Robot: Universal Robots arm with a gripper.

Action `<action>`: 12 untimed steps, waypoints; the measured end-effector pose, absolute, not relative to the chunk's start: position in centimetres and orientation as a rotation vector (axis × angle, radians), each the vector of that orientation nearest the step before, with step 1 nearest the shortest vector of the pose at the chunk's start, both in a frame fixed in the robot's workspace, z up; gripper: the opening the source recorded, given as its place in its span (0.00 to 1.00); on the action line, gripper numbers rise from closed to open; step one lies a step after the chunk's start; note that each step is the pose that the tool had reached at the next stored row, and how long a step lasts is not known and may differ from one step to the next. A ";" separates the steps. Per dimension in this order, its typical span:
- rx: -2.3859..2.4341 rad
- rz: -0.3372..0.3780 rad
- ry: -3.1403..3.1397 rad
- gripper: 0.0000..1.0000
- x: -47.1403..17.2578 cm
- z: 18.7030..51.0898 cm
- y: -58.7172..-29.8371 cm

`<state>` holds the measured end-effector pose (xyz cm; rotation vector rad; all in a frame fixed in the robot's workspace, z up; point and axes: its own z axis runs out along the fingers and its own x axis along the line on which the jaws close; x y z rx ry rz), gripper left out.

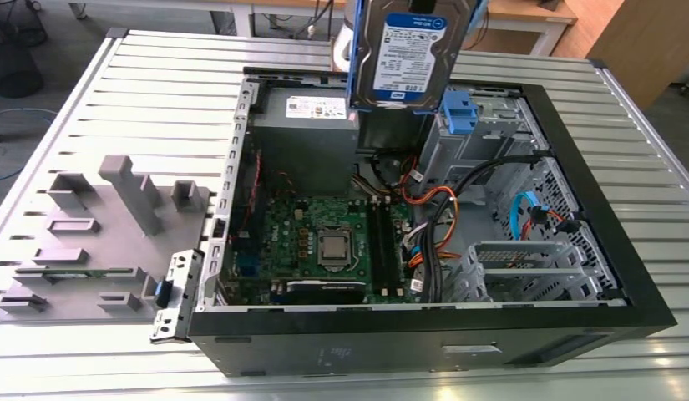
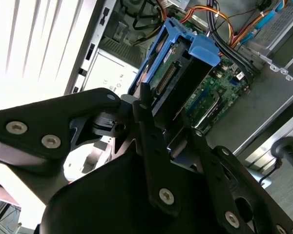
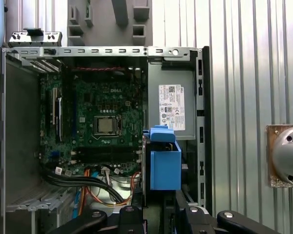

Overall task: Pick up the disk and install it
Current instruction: 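Pick up the disk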

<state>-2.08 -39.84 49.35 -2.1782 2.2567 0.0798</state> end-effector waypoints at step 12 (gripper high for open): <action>-2.178 0.080 2.257 0.35 -1.7 49.4 -39.9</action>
